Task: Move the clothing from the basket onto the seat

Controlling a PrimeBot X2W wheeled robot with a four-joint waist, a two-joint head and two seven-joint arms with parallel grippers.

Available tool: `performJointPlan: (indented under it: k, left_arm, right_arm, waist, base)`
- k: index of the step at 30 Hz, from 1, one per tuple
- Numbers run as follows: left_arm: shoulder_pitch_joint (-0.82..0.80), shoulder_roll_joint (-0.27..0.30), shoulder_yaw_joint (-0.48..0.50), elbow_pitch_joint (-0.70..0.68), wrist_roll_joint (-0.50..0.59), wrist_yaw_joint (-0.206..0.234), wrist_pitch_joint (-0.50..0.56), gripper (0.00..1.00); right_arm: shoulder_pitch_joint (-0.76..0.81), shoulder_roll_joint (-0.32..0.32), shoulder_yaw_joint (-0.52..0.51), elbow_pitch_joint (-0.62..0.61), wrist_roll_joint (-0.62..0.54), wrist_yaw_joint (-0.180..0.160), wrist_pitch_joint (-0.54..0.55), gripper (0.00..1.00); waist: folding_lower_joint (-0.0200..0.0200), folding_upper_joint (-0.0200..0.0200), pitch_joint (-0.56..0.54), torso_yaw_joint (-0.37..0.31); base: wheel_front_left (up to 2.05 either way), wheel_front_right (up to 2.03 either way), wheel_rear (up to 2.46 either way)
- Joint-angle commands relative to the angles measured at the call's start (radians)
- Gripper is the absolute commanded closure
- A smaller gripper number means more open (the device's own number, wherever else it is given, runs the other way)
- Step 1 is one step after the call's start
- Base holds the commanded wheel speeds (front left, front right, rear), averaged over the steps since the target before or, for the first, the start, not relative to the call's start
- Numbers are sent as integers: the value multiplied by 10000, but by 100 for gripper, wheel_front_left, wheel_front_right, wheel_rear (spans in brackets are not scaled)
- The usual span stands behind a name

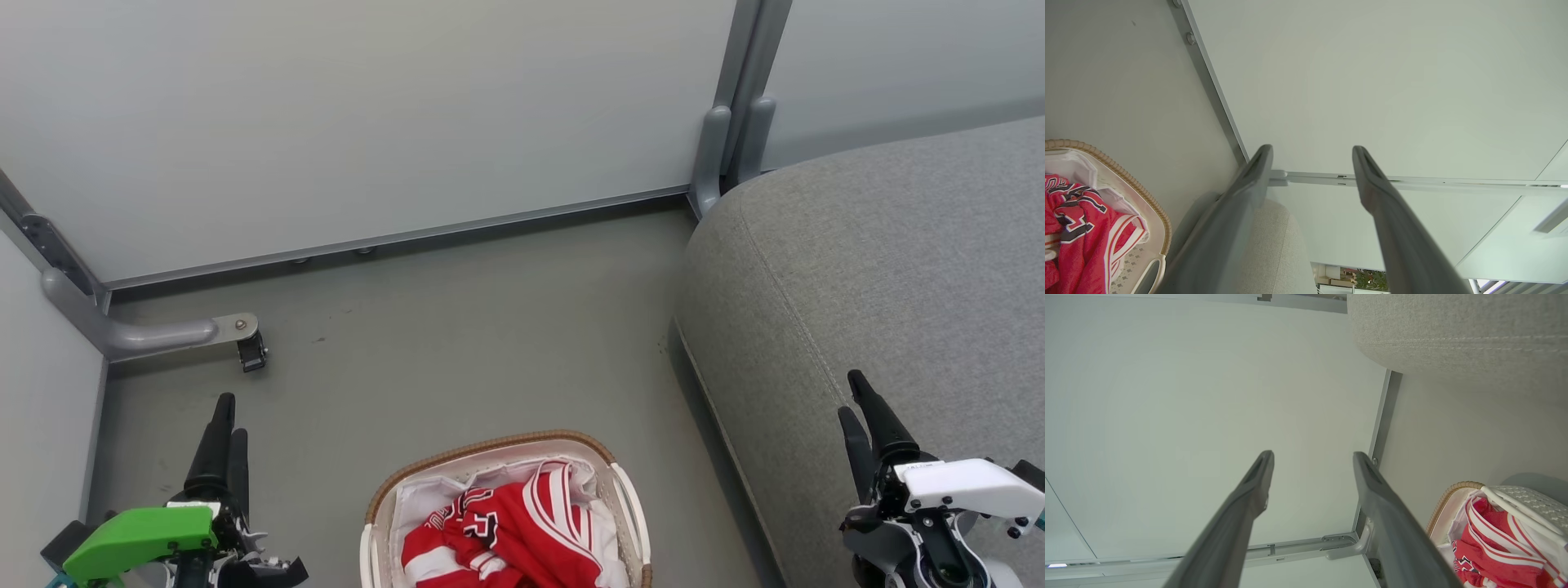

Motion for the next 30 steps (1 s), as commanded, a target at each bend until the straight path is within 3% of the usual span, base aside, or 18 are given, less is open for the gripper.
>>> performJointPlan:
  k: [1, 15, 30]
  left_arm:
    - [-264, 177, -98, -88, 373, -4, -122, 0]
    - [-318, 219, -336, 149, 4087, 10, -763, 0]
    - [-267, 311, -761, 463, 6746, 14, -1336, 0]
  right_arm:
    - [-281, -207, 126, -127, -328, 2, -137, 0]
    - [-512, -465, 645, -138, -3367, 3, -776, 0]
    - [-590, -739, 1401, 136, -5573, 4, -1343, 0]
  waist:
    - [0, 0, 3, 0]
    - [0, 0, 34, -2]
    - [0, 0, 38, 31]
  base:
    - [0, 0, 0]
    - [0, 0, 0]
    - [0, 0, 0]
